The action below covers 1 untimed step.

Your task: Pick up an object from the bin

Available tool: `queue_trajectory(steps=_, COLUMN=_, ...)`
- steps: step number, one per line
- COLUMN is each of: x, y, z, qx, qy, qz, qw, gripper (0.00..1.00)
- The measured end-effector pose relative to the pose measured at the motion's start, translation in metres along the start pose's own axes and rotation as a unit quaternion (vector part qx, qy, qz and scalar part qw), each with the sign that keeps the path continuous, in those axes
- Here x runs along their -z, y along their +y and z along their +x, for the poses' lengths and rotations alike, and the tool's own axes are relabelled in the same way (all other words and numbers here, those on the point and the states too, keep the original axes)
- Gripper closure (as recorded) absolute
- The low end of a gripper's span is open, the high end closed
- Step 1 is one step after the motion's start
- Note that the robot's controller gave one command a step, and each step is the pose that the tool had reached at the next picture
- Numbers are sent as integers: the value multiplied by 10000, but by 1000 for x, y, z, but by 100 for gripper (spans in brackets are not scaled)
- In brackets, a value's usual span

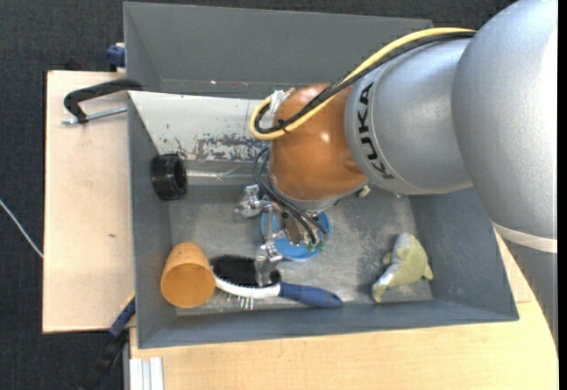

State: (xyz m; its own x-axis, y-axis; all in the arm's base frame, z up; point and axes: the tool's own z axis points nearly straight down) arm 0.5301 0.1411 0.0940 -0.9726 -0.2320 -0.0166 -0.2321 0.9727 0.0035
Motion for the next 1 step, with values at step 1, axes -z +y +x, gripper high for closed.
queue_trajectory(steps=1, x=-1, y=1, z=6, qx=73, qy=-51, qz=-6, qw=10000, gripper=0)
